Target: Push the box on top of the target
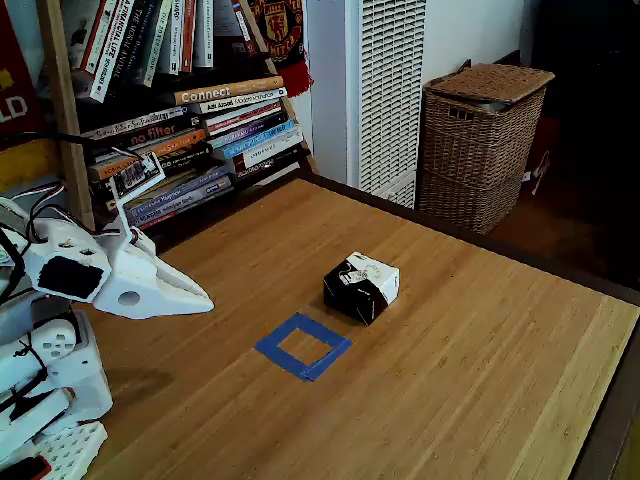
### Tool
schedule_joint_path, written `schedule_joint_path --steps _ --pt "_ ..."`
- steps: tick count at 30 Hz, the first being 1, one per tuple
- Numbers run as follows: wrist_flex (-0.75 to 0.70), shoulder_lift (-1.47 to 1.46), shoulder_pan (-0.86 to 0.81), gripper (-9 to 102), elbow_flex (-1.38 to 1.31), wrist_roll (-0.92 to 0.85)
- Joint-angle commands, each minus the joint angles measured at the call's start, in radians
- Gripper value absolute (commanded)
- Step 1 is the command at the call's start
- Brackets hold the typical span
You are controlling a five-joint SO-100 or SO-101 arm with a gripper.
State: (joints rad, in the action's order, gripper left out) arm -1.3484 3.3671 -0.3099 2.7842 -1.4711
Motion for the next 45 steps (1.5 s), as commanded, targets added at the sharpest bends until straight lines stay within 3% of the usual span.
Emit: schedule_joint_path --steps 1,14,21,29,45 --pt "0.012 0.012 0.002 0 0.002 0.005" --pt "0.017 0.012 0.015 0 0.002 -0.032" --pt "0.097 0.012 0.044 0 0.000 -0.143" --pt "0.170 0.011 0.071 0 -0.026 -0.121" --pt "0.144 -0.051 0.124 0 -0.092 -0.160"
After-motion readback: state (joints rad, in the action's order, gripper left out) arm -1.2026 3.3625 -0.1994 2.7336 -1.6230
